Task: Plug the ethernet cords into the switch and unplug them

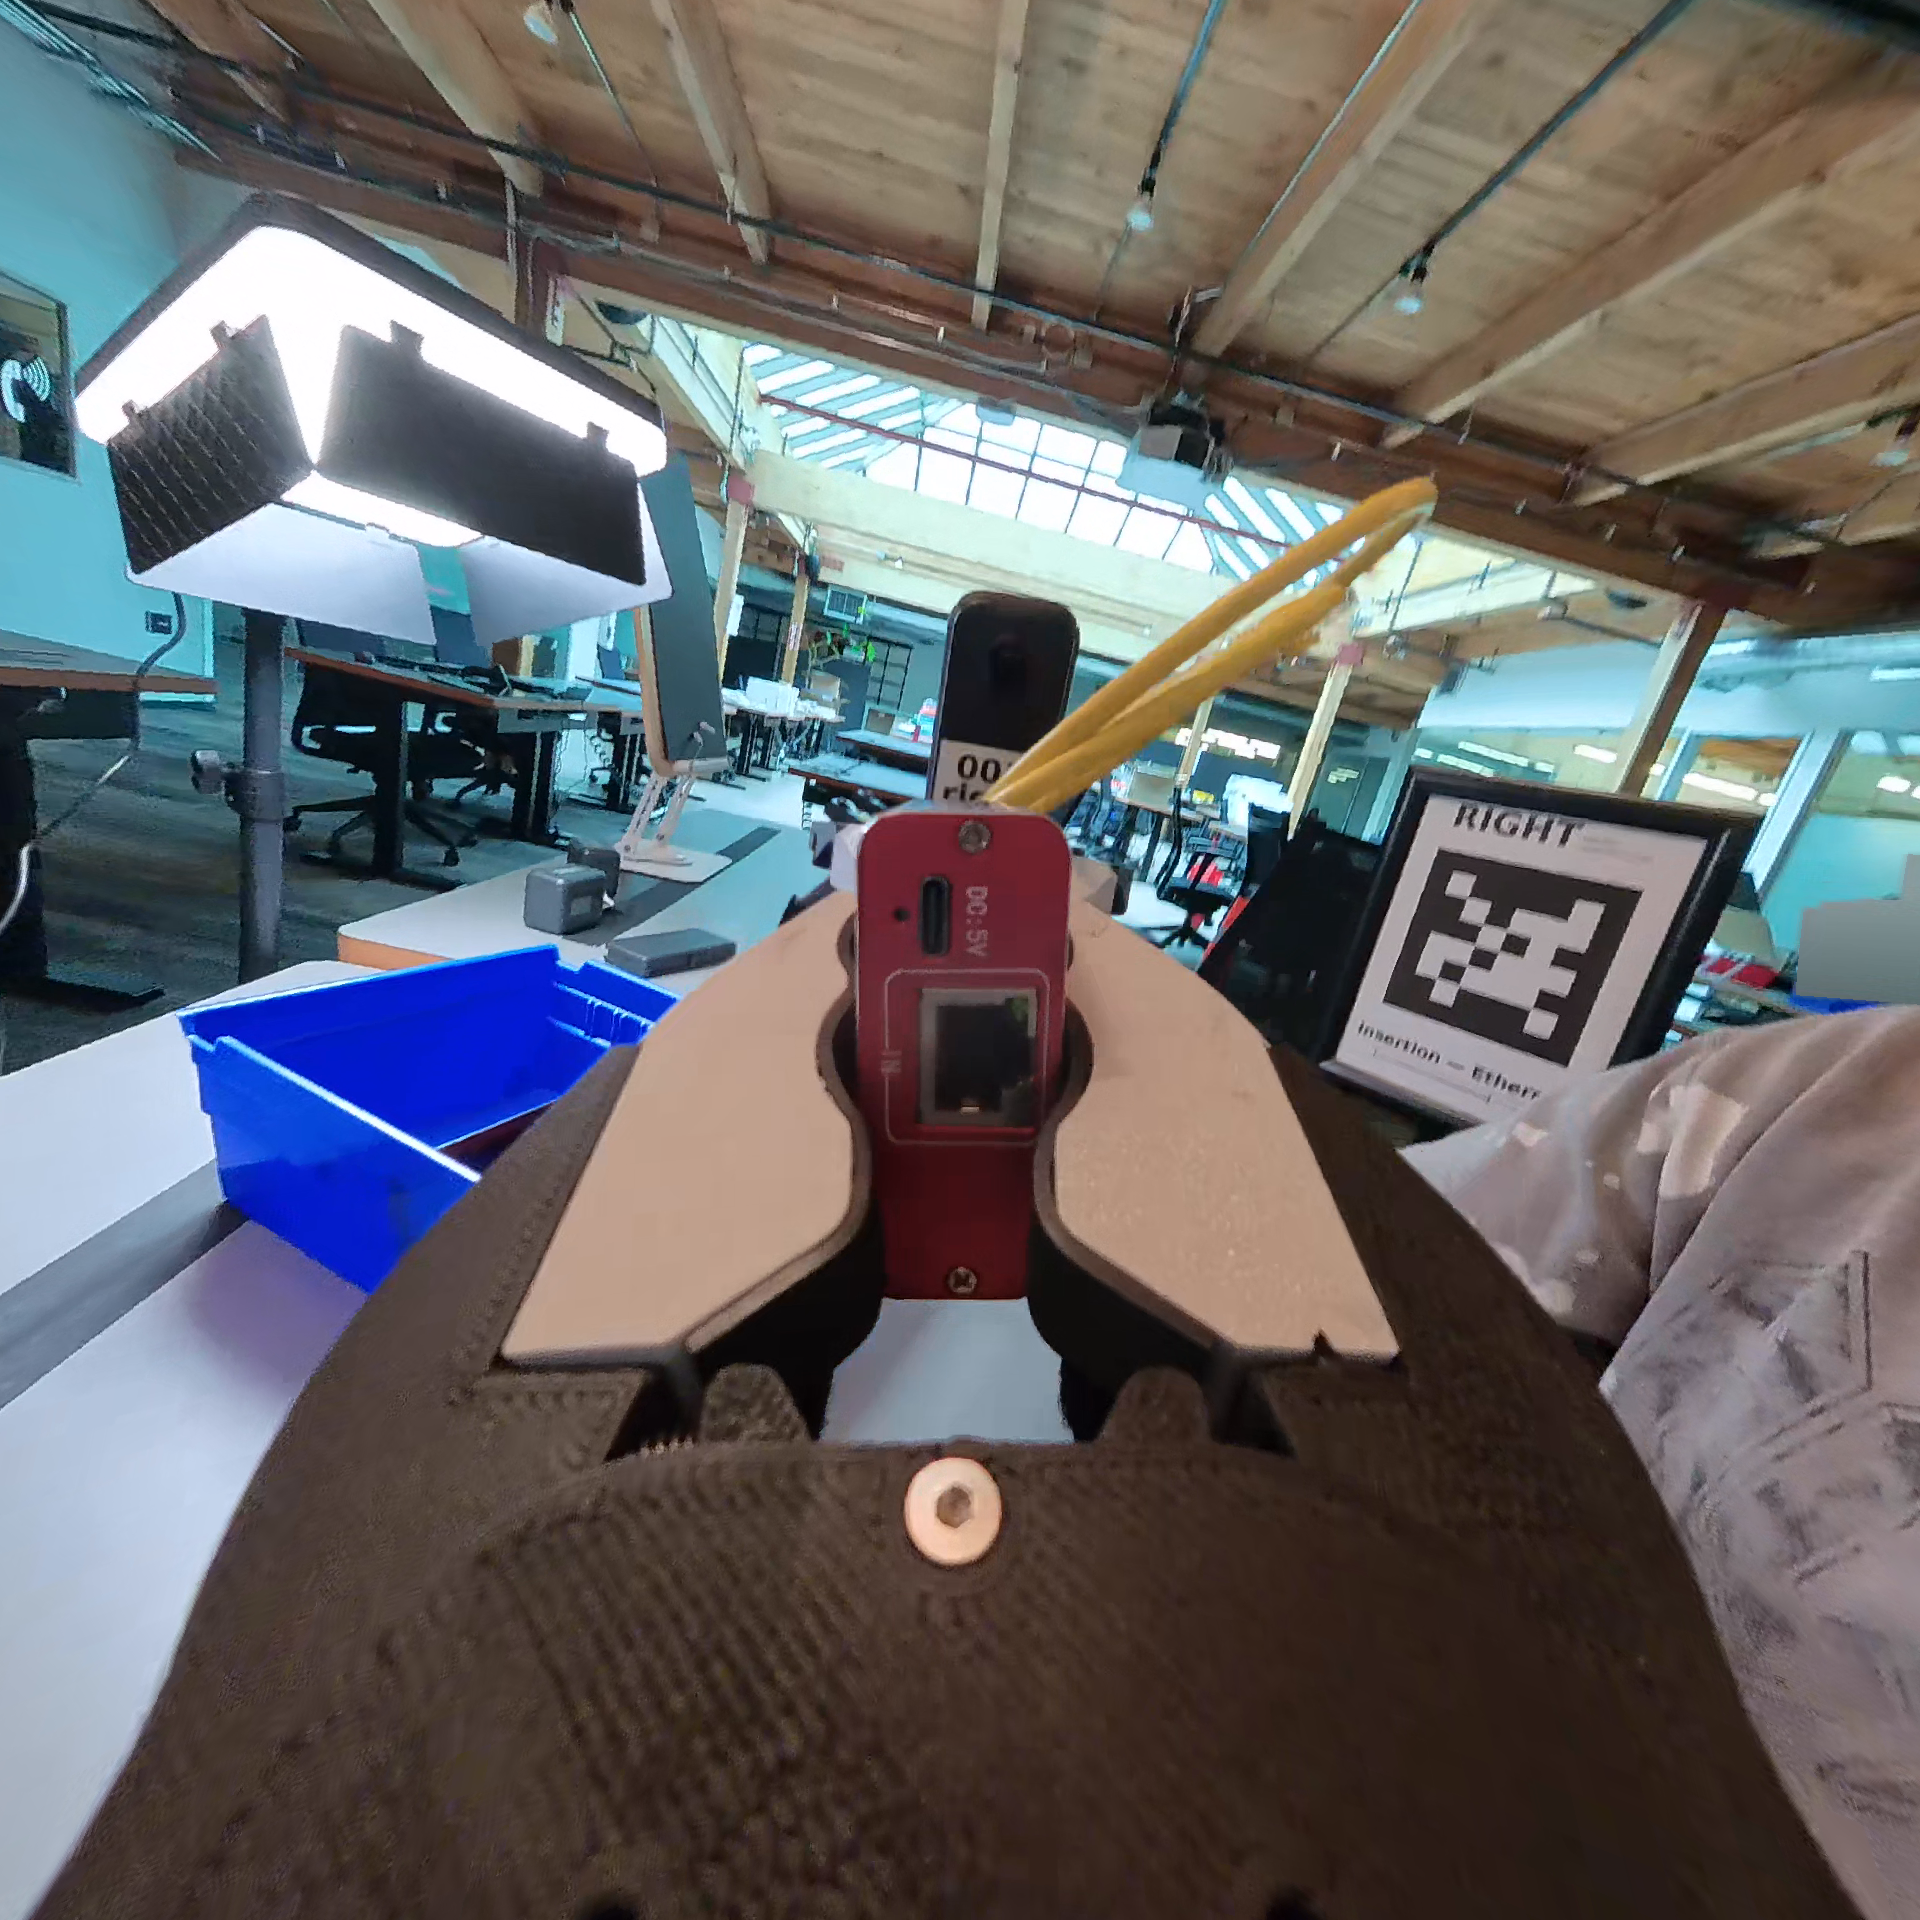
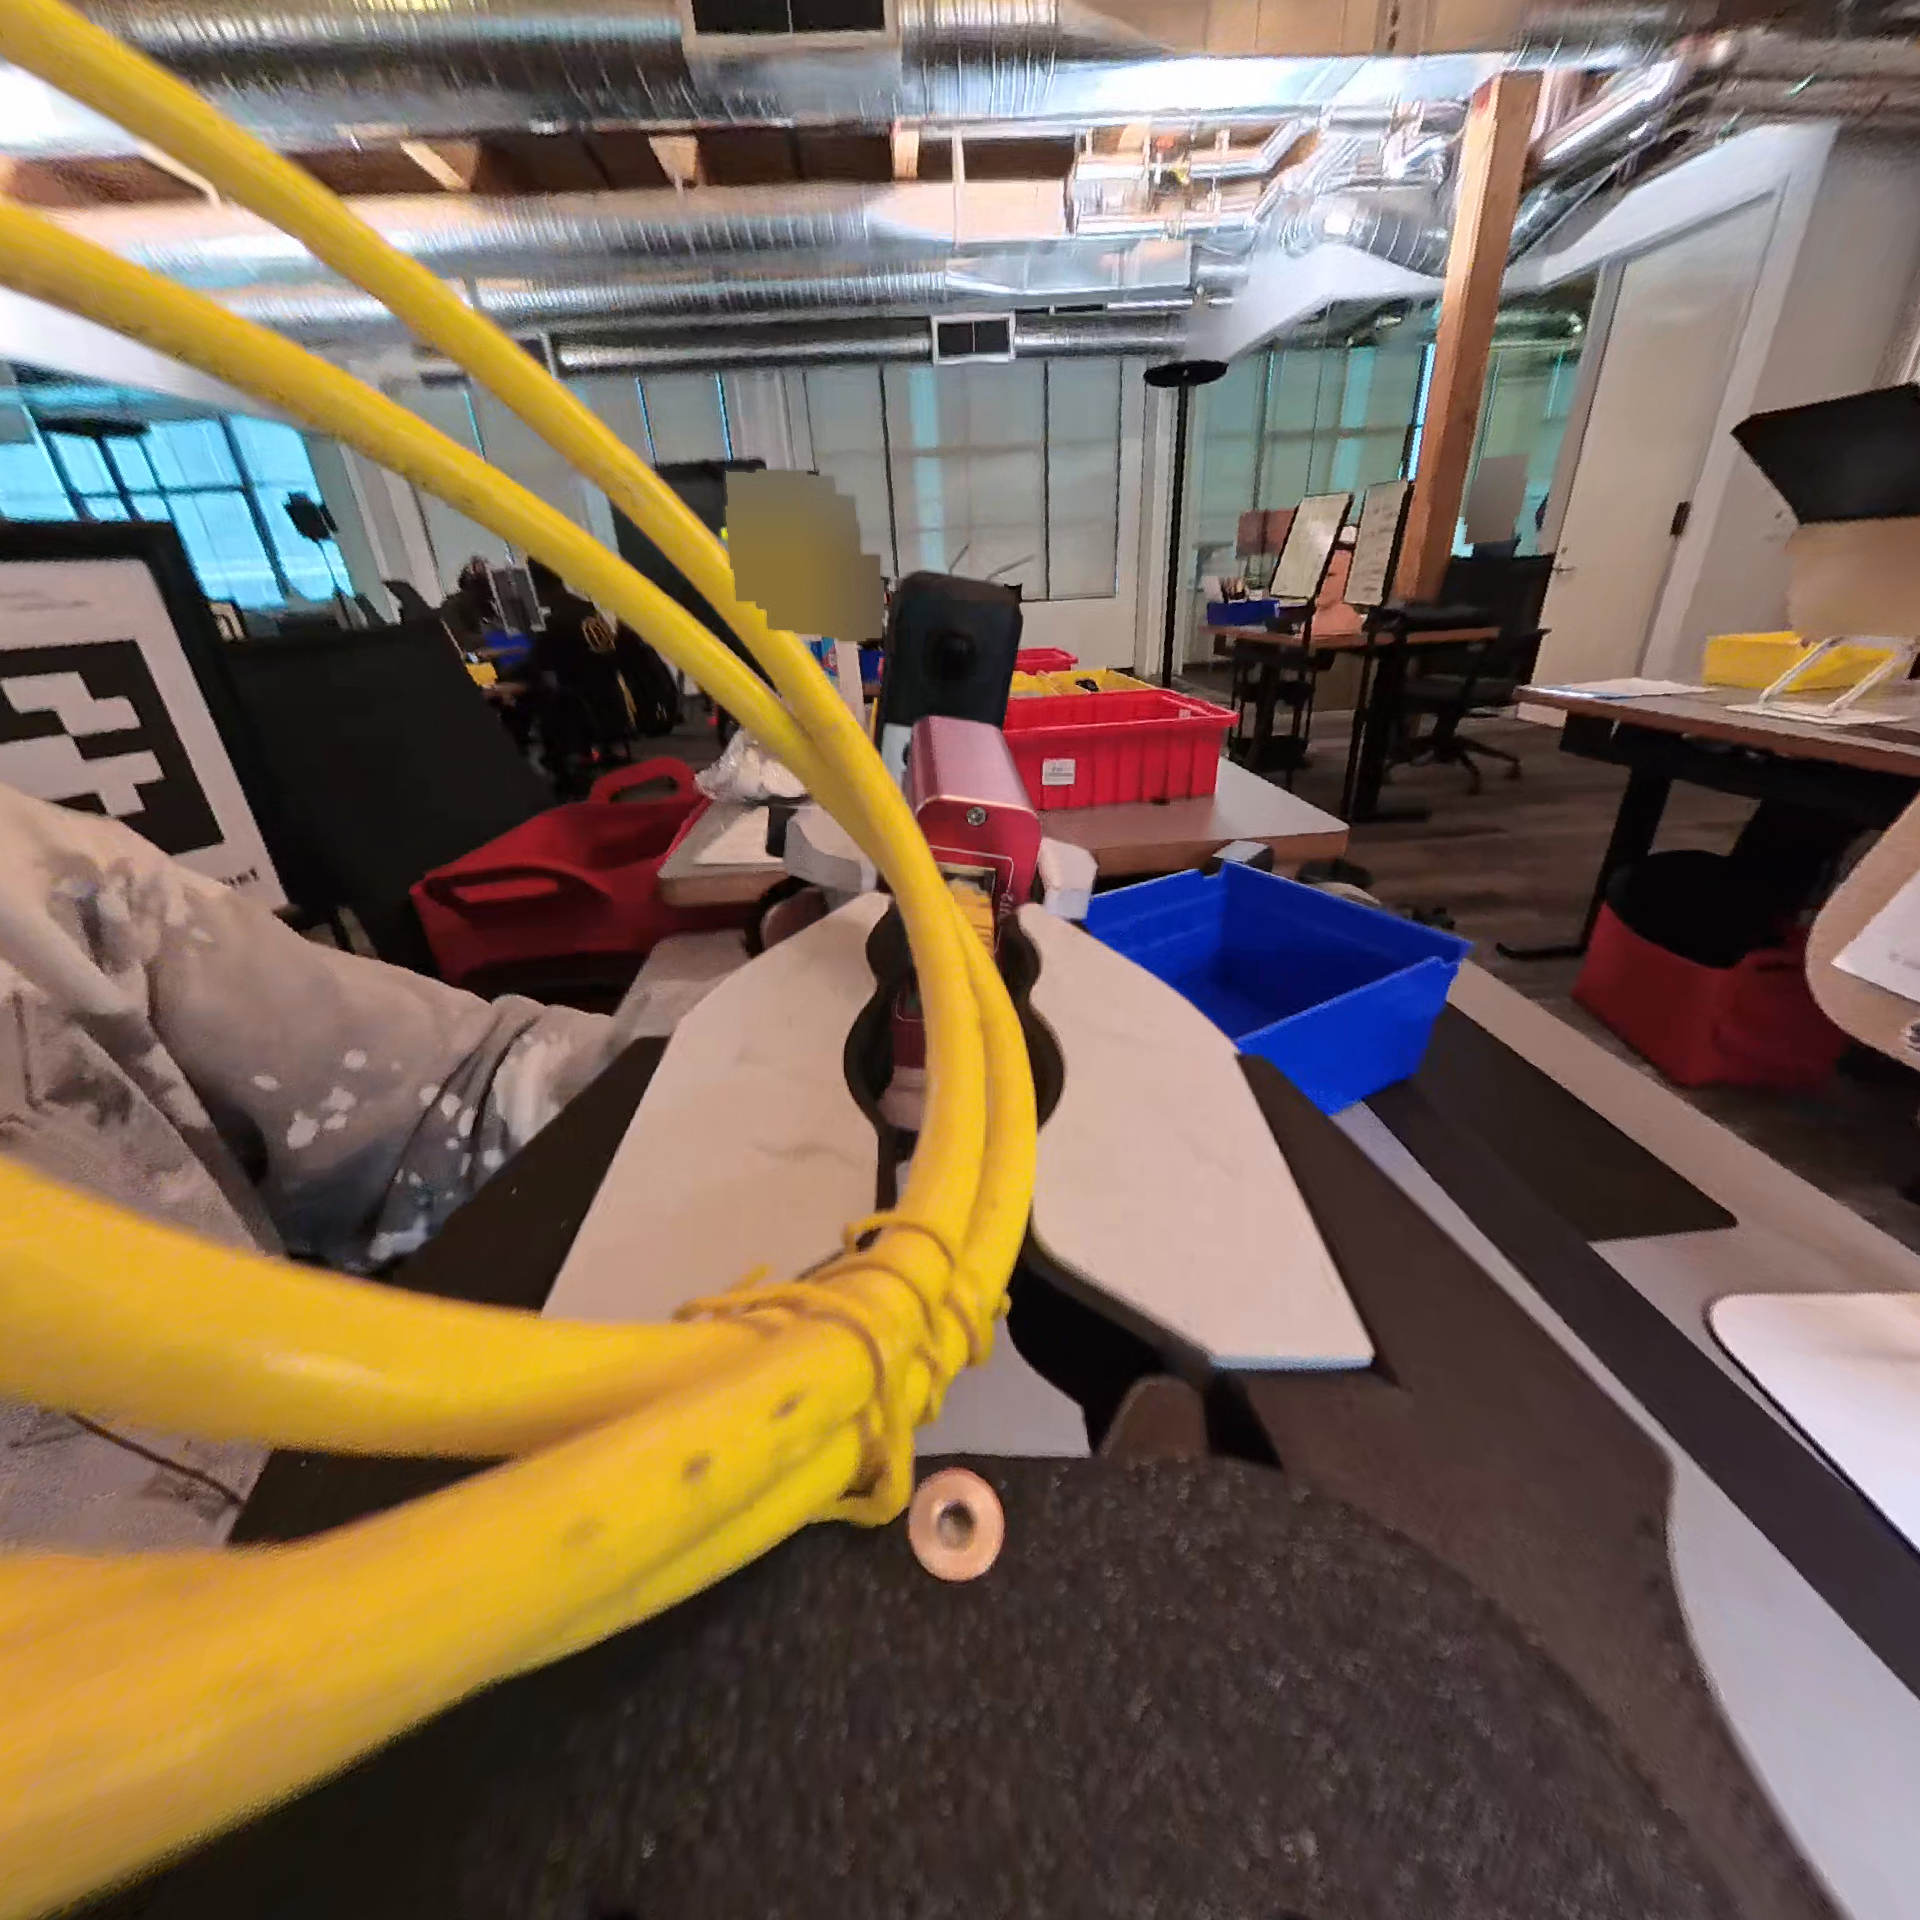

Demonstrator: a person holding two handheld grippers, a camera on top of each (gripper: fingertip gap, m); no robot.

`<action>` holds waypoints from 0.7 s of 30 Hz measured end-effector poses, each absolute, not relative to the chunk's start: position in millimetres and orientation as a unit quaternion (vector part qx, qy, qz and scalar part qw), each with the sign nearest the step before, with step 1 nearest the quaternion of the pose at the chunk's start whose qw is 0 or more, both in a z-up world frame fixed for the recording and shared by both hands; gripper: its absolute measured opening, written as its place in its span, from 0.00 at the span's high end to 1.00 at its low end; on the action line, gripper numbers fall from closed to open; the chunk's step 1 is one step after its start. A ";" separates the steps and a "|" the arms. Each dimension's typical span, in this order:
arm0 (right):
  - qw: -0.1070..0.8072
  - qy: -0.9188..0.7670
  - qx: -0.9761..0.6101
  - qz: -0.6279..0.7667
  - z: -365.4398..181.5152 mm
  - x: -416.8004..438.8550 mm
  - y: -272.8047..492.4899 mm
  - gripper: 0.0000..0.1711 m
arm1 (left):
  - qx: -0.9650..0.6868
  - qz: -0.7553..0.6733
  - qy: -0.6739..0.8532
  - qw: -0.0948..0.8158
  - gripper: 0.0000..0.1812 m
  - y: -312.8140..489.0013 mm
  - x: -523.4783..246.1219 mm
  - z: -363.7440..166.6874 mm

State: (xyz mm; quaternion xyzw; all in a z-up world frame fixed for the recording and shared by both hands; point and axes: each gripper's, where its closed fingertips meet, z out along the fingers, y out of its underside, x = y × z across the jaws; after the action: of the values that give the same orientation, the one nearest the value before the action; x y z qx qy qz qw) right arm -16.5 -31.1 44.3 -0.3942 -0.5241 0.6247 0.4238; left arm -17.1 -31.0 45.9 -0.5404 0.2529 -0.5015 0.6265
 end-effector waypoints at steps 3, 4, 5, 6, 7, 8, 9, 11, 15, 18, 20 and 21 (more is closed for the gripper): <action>0.426 -0.544 -0.387 0.610 42.5 -11.9 -34.7 0.90 | -0.547 -0.477 0.281 0.628 0.84 -34.7 -12.0 43.2; 0.428 -0.551 -0.385 0.604 42.6 -10.8 -35.8 0.91 | -0.548 -0.470 0.290 0.628 0.84 -36.2 -10.5 42.8; 0.432 -0.558 -0.383 0.596 42.5 -9.9 -36.9 0.91 | -0.550 -0.463 0.298 0.628 0.84 -37.6 -9.5 42.4; 0.437 -0.565 -0.380 0.587 42.3 -9.1 -38.0 0.91 | -0.553 -0.455 0.306 0.628 0.84 -38.9 -8.7 41.9; 0.442 -0.570 -0.379 0.579 42.5 -8.6 -38.8 0.91 | -0.555 -0.446 0.314 0.628 0.84 -40.0 -8.1 41.4; 0.444 -0.574 -0.377 0.576 43.2 -8.0 -40.1 0.91 | -0.556 -0.438 0.321 0.629 0.84 -41.3 -7.6 41.3; 0.442 -0.576 -0.373 0.577 44.4 -7.1 -42.3 0.91 | -0.556 -0.431 0.329 0.630 0.84 -43.1 -6.9 41.8; 0.436 -0.574 -0.370 0.586 46.6 -5.9 -44.9 0.91 | -0.558 -0.420 0.337 0.631 0.84 -45.8 -5.9 43.4; 0.431 -0.575 -0.364 0.593 47.9 -4.3 -48.3 0.91 | -0.560 -0.419 0.344 0.627 0.84 -48.8 -4.8 44.5; 0.427 -0.579 -0.360 0.594 47.2 -2.6 -49.5 0.91 | -0.562 -0.425 0.346 0.620 0.84 -49.5 -3.5 43.5; 0.423 -0.580 -0.357 0.598 47.0 -1.4 -50.4 0.91 | -0.562 -0.428 0.348 0.616 0.84 -50.3 -2.6 42.9; 0.420 -0.581 -0.355 0.600 46.9 -0.9 -51.2 0.91 | -0.561 -0.431 0.350 0.614 0.84 -50.9 -2.1 42.8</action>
State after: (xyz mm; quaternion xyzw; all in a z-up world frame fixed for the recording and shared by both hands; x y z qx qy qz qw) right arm -0.9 -51.2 46.9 -0.3546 -0.5809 0.6000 0.4205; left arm -2.1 -50.9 42.8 -0.5611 0.3499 -0.4308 0.6141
